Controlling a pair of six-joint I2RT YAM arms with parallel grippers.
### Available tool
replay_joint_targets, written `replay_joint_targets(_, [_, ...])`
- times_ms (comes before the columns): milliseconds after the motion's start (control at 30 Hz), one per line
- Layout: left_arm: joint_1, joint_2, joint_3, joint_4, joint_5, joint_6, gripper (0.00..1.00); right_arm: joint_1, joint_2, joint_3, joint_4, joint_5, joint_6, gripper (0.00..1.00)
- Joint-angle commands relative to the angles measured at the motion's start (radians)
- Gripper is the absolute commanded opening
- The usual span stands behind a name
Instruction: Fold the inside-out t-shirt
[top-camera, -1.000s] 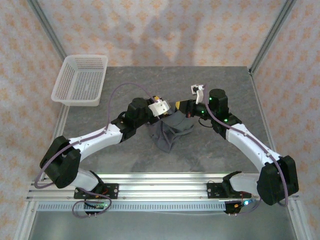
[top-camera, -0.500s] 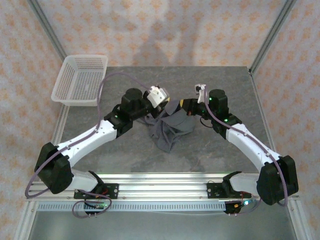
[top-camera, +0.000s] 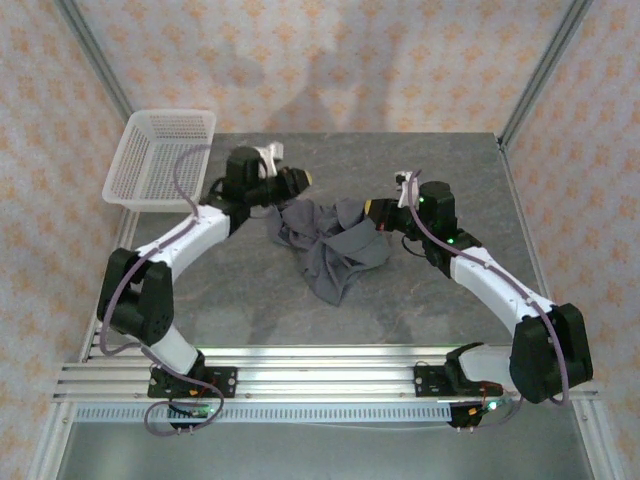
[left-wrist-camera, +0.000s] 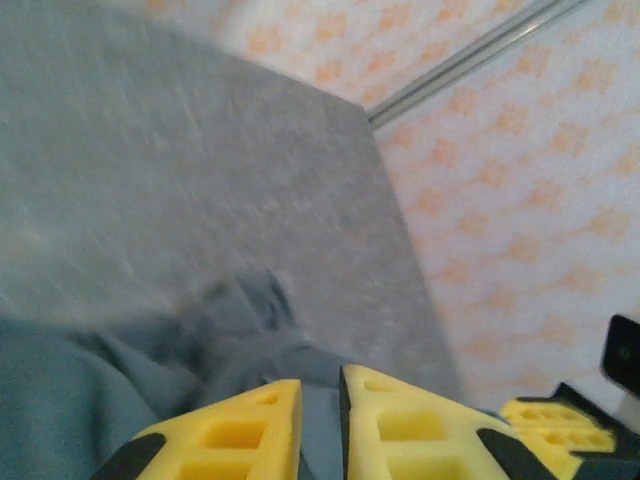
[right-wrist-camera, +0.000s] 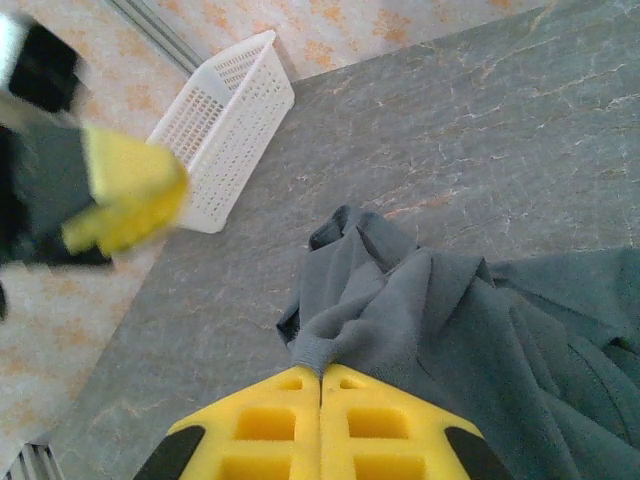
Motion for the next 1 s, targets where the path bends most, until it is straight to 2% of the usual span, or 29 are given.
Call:
replay_joint_targets(0, [-0.086,0.002,-0.072,0.219,0.083,-0.486,0.18,-0.003,0.011,0.027,0.037,0.013,0.016,0.00])
replay_joint_targets(200, [-0.150,-0.009,-0.069,0.031,0.064,-0.433,0.22,-0.003,0.019,0.032,0.038,0.000,0.011,0.00])
replay_joint_targets(333, [-0.152,0.034,-0.085,0.096,0.032,-0.456,0.29,-0.003,0.020,0.031,0.044,-0.006,0.019,0.00])
replay_joint_targets(433, [-0.150,0.047,-0.068,0.085,-0.007,-0.404,0.37,-0.003,0.011,0.023,0.051,-0.002,0.025,0.00])
replay_joint_targets(600, [-0.150,0.094,-0.005,0.038,0.005,-0.328,0.39,-0.003,0.000,0.023,0.038,-0.002,0.021,0.00])
replay_joint_targets(733, [-0.150,0.105,-0.029,0.082,-0.019,-0.332,0.45,-0.002,-0.001,0.023,0.035,-0.004,0.017,0.00])
replay_joint_targets(967, [-0.153,0.137,-0.001,0.158,-0.002,-0.356,0.46,-0.003,0.001,0.023,0.043,-0.011,0.028,0.00])
